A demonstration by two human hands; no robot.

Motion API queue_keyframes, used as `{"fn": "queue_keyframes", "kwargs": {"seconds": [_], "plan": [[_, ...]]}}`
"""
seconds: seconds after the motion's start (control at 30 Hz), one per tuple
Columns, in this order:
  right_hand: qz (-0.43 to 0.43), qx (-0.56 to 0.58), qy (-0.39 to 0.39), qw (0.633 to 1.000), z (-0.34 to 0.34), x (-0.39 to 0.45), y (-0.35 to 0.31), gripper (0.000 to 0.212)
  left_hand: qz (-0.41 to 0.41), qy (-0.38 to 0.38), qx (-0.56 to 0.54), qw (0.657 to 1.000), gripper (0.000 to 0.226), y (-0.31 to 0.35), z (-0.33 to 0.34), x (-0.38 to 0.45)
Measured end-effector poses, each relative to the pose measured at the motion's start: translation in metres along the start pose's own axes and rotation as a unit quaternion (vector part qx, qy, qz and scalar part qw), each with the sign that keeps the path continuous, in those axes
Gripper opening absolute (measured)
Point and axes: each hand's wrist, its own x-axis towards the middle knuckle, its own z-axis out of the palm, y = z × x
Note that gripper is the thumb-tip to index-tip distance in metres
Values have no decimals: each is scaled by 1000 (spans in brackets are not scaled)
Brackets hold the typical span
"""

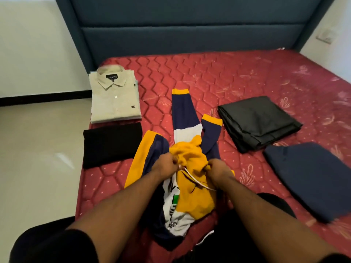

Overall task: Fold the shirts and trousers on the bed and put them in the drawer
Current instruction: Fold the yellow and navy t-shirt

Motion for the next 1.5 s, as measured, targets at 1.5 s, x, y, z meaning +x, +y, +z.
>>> {"fn": "queue_keyframes", "kwargs": {"seconds": [1.5], "plan": [[-71, -51, -105, 991, -6, 43, -86, 42, -40, 40, 151, 987, 50, -78, -12, -39]]}}
